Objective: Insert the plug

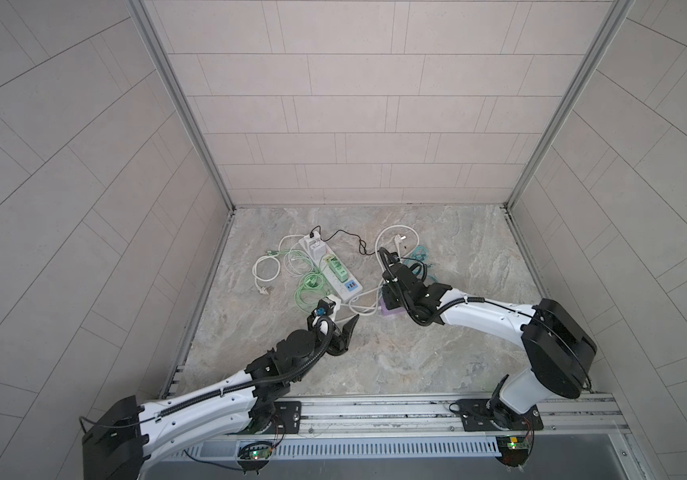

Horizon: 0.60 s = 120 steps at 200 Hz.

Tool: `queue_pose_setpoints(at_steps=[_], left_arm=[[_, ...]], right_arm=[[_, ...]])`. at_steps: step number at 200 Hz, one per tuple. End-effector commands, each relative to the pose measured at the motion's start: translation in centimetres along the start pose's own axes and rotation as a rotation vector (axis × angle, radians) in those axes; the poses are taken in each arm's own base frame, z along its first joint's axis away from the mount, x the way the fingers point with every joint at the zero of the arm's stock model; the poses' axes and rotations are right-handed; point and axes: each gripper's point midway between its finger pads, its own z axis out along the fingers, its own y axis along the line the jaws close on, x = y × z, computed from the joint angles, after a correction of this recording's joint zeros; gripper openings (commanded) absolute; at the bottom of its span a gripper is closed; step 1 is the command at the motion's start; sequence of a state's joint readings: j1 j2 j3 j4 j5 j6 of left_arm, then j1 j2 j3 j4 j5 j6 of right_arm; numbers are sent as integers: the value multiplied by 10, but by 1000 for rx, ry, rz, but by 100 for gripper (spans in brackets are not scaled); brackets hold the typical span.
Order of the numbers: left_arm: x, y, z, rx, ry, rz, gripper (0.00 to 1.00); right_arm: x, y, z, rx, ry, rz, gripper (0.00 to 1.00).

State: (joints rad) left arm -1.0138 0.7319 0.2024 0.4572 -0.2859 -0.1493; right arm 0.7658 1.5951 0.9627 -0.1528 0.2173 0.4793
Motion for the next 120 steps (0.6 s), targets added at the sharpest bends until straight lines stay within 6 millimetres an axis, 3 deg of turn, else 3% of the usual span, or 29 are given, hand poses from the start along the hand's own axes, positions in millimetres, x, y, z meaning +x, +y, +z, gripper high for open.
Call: queue_pose_setpoints(at_steps=[1, 78, 120], left_arm=[[0, 3, -1, -10, -6, 2, 65], [1, 3, -1, -11, -5, 2, 65], [0, 3, -1, -10, -9, -1, 65]], right_arm=[[0, 4, 5, -1, -1, 14, 4], [20, -6, 2, 40, 22, 18, 4], [14, -12, -8, 52, -1, 14, 4]])
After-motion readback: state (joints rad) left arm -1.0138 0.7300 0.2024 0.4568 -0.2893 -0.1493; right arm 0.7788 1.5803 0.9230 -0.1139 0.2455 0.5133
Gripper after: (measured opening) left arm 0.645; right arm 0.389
